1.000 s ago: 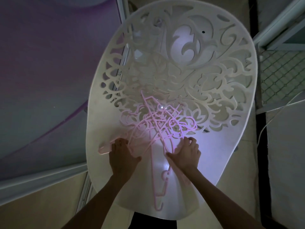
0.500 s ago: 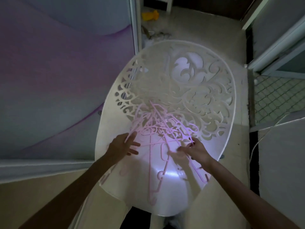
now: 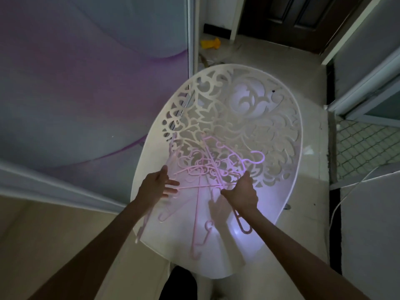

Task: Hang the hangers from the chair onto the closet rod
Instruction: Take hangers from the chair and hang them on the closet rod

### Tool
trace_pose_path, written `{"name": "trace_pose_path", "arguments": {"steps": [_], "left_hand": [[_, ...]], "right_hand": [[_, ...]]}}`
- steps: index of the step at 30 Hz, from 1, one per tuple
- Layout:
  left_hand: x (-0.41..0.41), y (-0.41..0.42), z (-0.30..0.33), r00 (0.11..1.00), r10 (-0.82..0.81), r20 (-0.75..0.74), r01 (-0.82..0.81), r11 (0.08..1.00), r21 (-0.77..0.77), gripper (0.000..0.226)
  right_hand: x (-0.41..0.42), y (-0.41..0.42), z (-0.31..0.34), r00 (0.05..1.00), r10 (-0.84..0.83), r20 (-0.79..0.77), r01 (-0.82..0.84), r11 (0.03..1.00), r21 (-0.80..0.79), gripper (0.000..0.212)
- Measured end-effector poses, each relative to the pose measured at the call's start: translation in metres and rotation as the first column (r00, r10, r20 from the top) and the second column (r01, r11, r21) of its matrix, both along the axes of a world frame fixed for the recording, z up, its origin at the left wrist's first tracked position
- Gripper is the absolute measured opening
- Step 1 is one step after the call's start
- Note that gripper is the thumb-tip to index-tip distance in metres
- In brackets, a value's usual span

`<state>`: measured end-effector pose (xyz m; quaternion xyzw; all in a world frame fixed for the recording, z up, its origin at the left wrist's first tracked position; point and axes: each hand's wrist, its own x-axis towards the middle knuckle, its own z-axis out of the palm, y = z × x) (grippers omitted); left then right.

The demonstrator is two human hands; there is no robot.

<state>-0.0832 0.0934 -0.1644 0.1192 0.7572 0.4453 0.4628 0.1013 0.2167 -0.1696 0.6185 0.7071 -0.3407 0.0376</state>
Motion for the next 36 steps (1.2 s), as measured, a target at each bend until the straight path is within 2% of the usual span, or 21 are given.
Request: {"name": "trace_pose_path", "arguments": {"steps": [5, 11, 15, 19, 21, 24, 28, 33, 36], "left_hand": [[-0.005, -0.012, -0.009, 0.995, -0.043, -0.095, 0.040, 0.999, -0.032, 0.044], [-0.008, -0.010, -0.015, 0.989, -0.062, -0.136, 0.059, 0.998, -0.024, 0.043], [-0.011, -0.009, -0.018, 0.985, -0.097, -0.140, 0.095, 0.995, -0.024, 0.043], [-0.014, -0.010, -0.010, 0.985, -0.096, -0.141, 0.092, 0.995, -0.031, 0.043], [-0.014, -0.010, -0.001, 0.990, -0.077, -0.121, 0.074, 0.997, -0.028, 0.044], [-0.009, -0.012, 0.017, 0.994, -0.041, -0.106, 0.041, 0.999, -0.005, 0.043], [-0.003, -0.010, 0.034, 0.988, -0.066, -0.138, 0.067, 0.998, 0.004, 0.045], [-0.005, 0.004, 0.028, 0.991, -0.033, -0.126, 0.042, 0.997, 0.068, 0.044], [-0.003, 0.004, 0.021, 0.996, -0.023, -0.089, 0.031, 0.996, 0.085, 0.045]], "right_hand": [[0.007, 0.004, 0.000, 0.967, 0.189, 0.172, -0.216, 0.964, 0.156, 0.092], [-0.025, 0.024, 0.010, 0.868, 0.320, 0.379, -0.385, 0.917, 0.107, 0.086], [-0.035, 0.032, 0.017, 0.882, 0.309, 0.356, -0.314, 0.948, -0.046, 0.092], [-0.012, 0.048, 0.026, 0.909, 0.294, 0.294, -0.262, 0.954, -0.144, 0.056], [-0.003, 0.054, 0.032, 0.936, 0.246, 0.250, -0.215, 0.966, -0.145, 0.062], [-0.008, 0.051, 0.046, 0.941, 0.251, 0.227, -0.238, 0.968, -0.083, 0.058], [-0.022, 0.029, 0.047, 0.918, 0.299, 0.261, -0.317, 0.948, 0.030, 0.091], [-0.019, 0.018, 0.023, 0.861, 0.354, 0.365, -0.458, 0.853, 0.251, 0.088], [0.001, 0.020, 0.020, 0.855, 0.378, 0.355, -0.473, 0.848, 0.237, 0.094]]}}
